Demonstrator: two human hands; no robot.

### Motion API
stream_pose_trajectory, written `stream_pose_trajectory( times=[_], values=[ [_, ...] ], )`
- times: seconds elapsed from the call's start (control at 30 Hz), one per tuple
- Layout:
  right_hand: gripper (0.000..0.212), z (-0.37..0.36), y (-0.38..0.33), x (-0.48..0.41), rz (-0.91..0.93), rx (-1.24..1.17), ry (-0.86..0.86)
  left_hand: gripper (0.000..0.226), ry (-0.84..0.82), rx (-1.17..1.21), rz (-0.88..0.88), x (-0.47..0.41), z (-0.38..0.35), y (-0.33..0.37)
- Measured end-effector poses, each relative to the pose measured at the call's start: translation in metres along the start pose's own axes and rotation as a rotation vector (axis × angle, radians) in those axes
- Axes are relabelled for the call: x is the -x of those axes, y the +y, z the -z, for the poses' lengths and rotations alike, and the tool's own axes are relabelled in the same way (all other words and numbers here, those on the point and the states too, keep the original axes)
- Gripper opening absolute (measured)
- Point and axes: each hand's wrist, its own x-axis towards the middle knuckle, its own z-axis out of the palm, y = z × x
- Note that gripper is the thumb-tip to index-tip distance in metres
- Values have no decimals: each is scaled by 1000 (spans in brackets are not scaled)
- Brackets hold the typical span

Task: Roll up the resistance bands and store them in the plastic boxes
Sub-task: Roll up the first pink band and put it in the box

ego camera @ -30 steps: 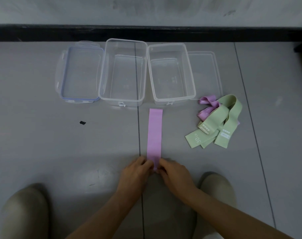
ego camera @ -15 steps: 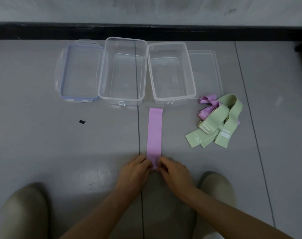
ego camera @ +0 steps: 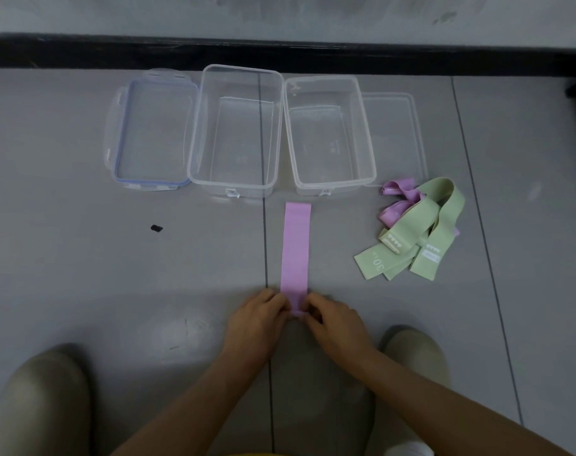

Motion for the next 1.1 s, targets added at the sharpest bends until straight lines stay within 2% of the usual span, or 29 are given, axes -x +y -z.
stream_pose_trajectory(
  times=[0.07,0.27,0.37,0.47,0.63,0.8,0.93,1.1],
  values=[
    [27,1,0,-1,-21,-13,2,34,24,-5,-6,0,0,1],
    [25,1,-4,1,-58,-37,21,18,-7,-43,-118,3,1,-9],
    [20,-2,-5,4,-44,-66,42,20,-3,-45,-137,1,1,-10],
    [18,-2,-6,5,-34,-79,69,24,-25,-59,-118,-2,2,-9],
    [15,-3,-5,6,12,-56,101,17,-65,-41,-73,-3,-1,-9],
    [12,-4,-4,5,13,-31,108,22,-20,-20,-48,-2,2,-2],
    [14,-1,-2,4,28,-32,94,17,-15,0,-4,-3,1,-2],
    [9,2,-3,-1,-21,-73,78,23,-12,-21,-2,-8,0,-3]
  ],
)
